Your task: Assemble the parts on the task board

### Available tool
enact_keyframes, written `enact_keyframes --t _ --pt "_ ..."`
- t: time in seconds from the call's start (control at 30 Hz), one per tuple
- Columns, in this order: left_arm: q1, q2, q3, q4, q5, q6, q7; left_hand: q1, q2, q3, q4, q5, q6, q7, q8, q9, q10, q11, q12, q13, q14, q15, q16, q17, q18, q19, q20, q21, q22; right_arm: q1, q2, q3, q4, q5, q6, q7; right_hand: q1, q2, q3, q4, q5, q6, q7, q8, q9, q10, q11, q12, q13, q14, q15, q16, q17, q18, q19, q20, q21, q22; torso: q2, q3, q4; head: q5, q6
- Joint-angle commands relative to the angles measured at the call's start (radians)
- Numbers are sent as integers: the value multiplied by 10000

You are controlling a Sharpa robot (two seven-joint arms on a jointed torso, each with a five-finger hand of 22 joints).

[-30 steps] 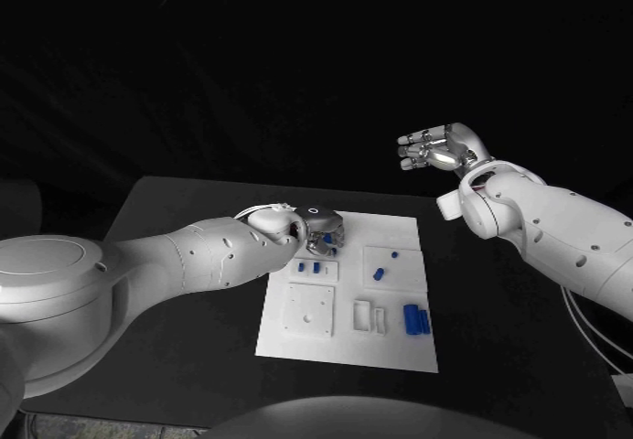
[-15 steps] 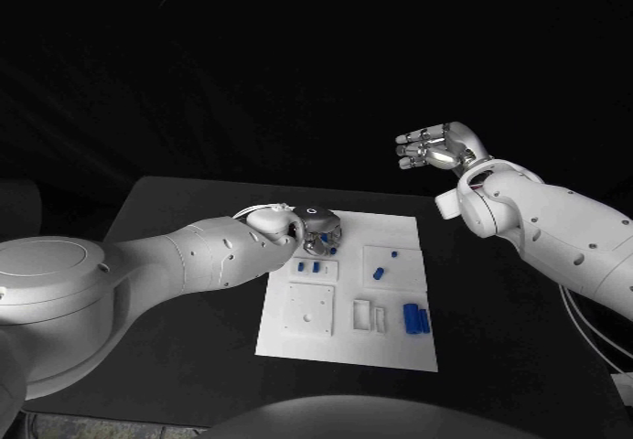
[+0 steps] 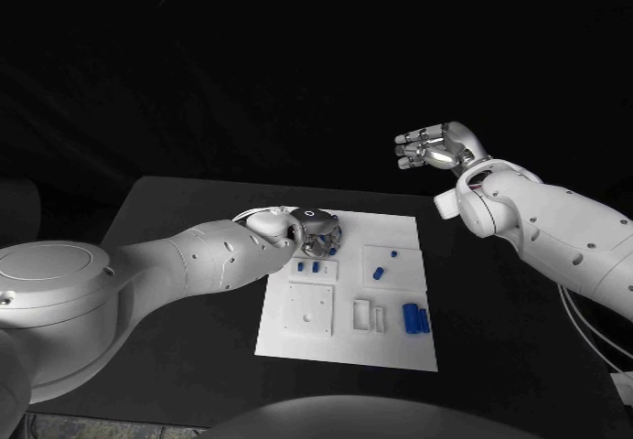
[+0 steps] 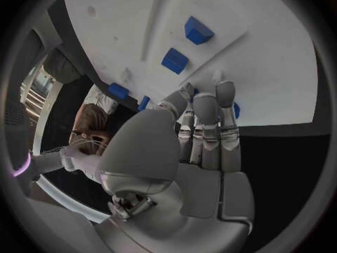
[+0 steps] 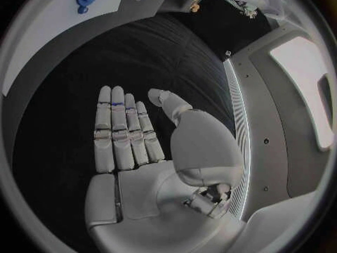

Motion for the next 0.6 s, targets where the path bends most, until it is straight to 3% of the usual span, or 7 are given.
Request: enact_keyframes --t 0.03,0.6 --pt "-34 42 -3 -14 -68 -220 -36 -16 -54 42 32 30 -55 2 -30 -6 8 4 -52 -14 -3 14 66 -10 154 -75 22 50 168 -2 16 5 5 -72 143 76 -35 -96 59 15 26 40 2 0 17 -27 14 -40 -13 -64 -6 -10 -11 64 -67 -33 -23 -14 -2 3 7 -10 -4" --pt "-47 19 1 85 44 -624 -4 35 -35 71 129 -83 298 62 -14 13 496 -72 -49 -10 -15 6 113 -41 133 -104 4 126 178 -2 20 5 -12 -73 157 67 -13 -103 81 32 27 56 -1 1 18 -25 12 -37 -12 -62 -6 -8 -41 66 -72 -32 -23 -14 -7 -5 12 -20 -30"
